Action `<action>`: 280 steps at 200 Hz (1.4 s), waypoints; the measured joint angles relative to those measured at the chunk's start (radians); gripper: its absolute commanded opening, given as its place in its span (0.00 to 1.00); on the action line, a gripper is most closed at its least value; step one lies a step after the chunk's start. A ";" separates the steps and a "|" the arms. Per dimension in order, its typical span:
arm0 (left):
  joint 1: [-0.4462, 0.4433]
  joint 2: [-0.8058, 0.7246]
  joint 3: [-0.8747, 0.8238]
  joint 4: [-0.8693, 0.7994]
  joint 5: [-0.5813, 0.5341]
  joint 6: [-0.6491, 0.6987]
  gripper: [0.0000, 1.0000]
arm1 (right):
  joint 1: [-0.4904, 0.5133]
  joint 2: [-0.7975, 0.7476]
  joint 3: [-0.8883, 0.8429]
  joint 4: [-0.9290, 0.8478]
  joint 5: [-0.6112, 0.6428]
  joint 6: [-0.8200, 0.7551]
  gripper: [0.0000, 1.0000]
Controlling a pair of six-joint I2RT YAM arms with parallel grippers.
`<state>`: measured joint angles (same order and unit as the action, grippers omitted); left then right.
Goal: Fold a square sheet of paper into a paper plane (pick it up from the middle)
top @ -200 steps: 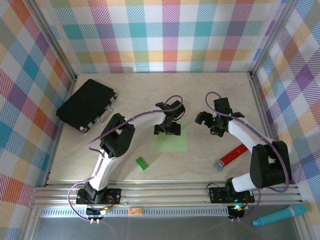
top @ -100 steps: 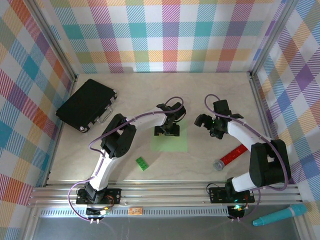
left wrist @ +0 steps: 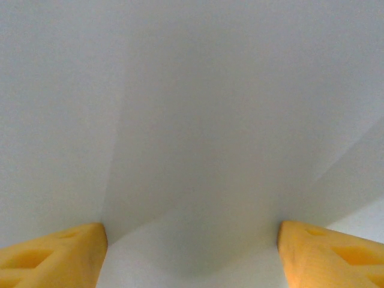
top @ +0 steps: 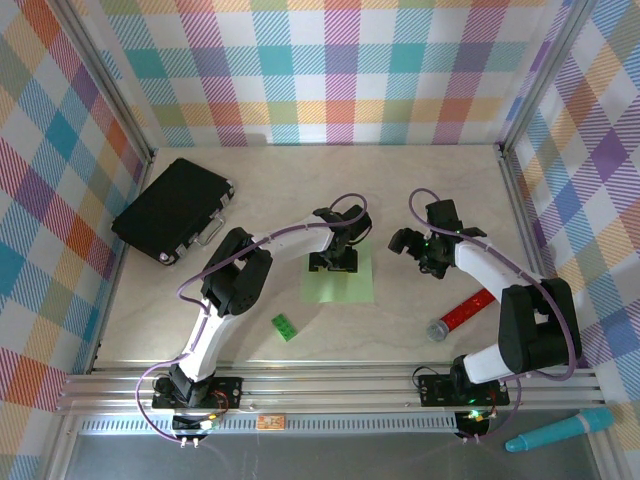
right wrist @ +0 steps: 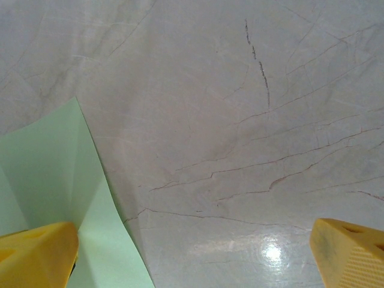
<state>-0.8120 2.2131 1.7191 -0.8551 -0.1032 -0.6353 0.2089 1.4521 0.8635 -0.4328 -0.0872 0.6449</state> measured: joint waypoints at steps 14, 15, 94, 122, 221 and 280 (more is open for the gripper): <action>0.000 0.000 0.004 -0.004 -0.001 0.001 0.77 | 0.000 0.000 0.000 0.000 0.000 0.000 0.99; 0.000 0.000 0.004 -0.005 -0.001 0.000 0.77 | 0.000 0.000 0.000 0.000 0.000 0.000 0.99; 0.000 0.000 0.056 -0.044 0.001 0.003 0.83 | 0.000 0.000 -0.002 0.001 0.000 0.004 0.99; -0.006 0.004 0.067 -0.044 0.008 -0.001 0.83 | 0.000 0.000 -0.008 0.005 0.000 0.006 0.99; -0.014 0.044 0.079 -0.048 0.003 -0.024 0.71 | -0.006 0.000 -0.015 0.007 -0.001 0.006 0.99; -0.014 0.016 0.040 -0.022 -0.011 -0.031 0.49 | -0.008 -0.001 -0.019 0.007 -0.013 0.007 0.99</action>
<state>-0.8265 2.2288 1.7588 -0.8768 -0.1146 -0.6666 0.2012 1.4513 0.8444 -0.4259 -0.1001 0.6518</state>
